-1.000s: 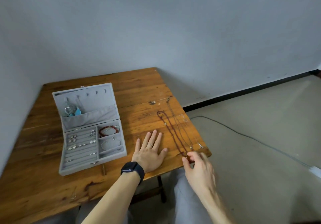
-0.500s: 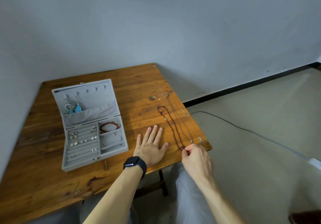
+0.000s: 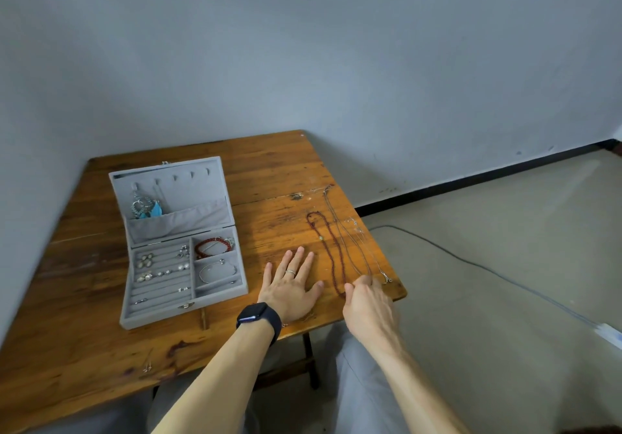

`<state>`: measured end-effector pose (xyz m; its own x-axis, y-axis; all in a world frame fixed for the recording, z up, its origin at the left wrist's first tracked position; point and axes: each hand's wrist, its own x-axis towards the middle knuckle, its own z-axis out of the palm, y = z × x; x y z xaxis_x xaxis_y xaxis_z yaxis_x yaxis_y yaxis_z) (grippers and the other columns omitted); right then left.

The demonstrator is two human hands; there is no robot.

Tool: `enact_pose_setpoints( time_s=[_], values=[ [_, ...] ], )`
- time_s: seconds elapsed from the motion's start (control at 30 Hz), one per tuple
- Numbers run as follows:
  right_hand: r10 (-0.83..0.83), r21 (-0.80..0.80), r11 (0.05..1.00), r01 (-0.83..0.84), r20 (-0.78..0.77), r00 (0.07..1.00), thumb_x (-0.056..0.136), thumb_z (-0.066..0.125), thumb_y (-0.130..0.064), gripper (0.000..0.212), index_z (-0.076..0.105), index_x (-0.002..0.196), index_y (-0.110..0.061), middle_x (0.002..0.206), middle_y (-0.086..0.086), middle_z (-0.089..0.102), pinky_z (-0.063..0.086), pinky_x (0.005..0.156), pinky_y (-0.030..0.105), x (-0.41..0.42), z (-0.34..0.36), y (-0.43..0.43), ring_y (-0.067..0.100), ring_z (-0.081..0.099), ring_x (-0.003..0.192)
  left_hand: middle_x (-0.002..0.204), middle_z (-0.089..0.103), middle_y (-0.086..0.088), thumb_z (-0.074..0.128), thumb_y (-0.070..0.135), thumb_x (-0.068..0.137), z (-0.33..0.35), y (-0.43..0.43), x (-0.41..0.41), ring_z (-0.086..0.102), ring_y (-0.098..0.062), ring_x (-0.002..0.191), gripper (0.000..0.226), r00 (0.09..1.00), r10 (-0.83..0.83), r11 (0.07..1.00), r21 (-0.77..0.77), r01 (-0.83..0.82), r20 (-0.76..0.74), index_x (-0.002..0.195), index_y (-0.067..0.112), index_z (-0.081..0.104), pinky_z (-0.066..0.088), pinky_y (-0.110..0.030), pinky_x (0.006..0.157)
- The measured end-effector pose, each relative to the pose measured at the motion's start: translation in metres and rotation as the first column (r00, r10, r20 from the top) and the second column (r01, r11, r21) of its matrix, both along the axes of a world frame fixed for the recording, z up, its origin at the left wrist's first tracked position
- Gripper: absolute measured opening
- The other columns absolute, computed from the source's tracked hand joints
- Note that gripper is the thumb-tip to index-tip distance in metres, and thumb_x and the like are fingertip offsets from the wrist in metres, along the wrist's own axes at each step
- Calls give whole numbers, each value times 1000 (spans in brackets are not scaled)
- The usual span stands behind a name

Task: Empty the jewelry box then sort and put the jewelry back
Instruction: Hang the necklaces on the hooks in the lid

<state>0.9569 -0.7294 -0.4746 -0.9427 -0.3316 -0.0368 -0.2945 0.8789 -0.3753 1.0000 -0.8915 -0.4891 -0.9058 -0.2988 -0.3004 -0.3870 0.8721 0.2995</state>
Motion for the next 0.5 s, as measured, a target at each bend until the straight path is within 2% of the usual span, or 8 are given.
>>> enact_pose_setpoints(
  time_s=[0.03, 0.1, 0.17, 0.23, 0.3, 0.37, 0.43, 0.5],
  values=[
    [24, -50, 998, -25, -3, 1000, 106, 36, -38, 32, 53, 115, -14, 110, 1, 61, 47, 71, 28, -1, 2, 2, 21, 62, 101, 168, 0, 7, 29, 63, 101, 6, -1, -2, -5, -18, 155, 68, 999, 20, 999, 28, -19, -30, 160, 36, 9, -5, -48, 123],
    [40, -166, 985, -39, 0, 999, 106, 37, -36, 23, 50, 105, -18, 97, -4, 59, 36, 61, 23, -3, 10, 6, 20, 61, 91, 159, 34, 0, 36, 60, 100, 23, -1, -5, 25, -24, 148, 56, 987, 108, 991, 86, -97, -121, 148, 32, 45, 21, -49, 122],
    [37, -276, 961, -30, 20, 999, 106, 40, -34, 15, 47, 101, -21, 91, -6, 56, 31, 59, 25, -7, 22, 6, 18, 54, 82, 127, 65, -3, 33, 66, 97, 42, 1, -8, 50, -24, 126, 56, 966, 207, 964, 200, -174, -156, 115, 30, 72, 45, -44, 105],
    [34, -359, 933, -10, 60, 998, 105, 42, -34, 13, 48, 101, -23, 91, -7, 56, 31, 61, 27, -12, 33, 5, 15, 50, 81, 105, 72, 2, 24, 70, 97, 63, 9, -11, 61, -21, 104, 69, 968, 235, 906, 379, -186, -88, 87, 28, 78, 47, -38, 99],
    [33, -390, 921, 11, 107, 994, 105, 43, -37, 13, 48, 100, -25, 89, -10, 56, 31, 57, 25, -15, 43, 4, 15, 50, 81, 100, 70, 7, 21, 63, 102, 80, 22, -15, 61, -15, 96, 74, 979, 202, 803, 566, -184, 33, 88, 22, 80, 42, -34, 98],
    [41, -441, 897, 19, 125, 991, 104, 45, -37, 14, 51, 99, -25, 89, -11, 60, 34, 58, 22, -17, 48, 4, 15, 53, 82, 94, 72, 9, 29, 60, 103, 87, 31, -20, 63, -10, 90, 65, 958, 251, 638, 720, -272, 140, 100, 19, 79, 46, -31, 85],
    [38, -522, 852, 33, 125, 991, 103, 49, -36, 14, 55, 97, -24, 91, -8, 67, 41, 66, 26, -19, 48, 6, 16, 60, 86, 89, 75, 7, 49, 55, 99, 81, 37, -25, 66, -13, 87, 45, 908, 361, 379, 856, -350, 211, 99, 19, 75, 46, -28, 71],
    [10, -549, 834, 61, 127, 992, 102, 51, -35, 13, 55, 95, -26, 90, -9, 69, 42, 73, 29, -19, 47, 10, 16, 61, 87, 85, 74, 3, 63, 43, 95, 75, 39, -30, 67, -17, 83, 27, 852, 461, 106, 938, -331, 249, 96, 17, 71, 45, -28, 70]
  ],
)
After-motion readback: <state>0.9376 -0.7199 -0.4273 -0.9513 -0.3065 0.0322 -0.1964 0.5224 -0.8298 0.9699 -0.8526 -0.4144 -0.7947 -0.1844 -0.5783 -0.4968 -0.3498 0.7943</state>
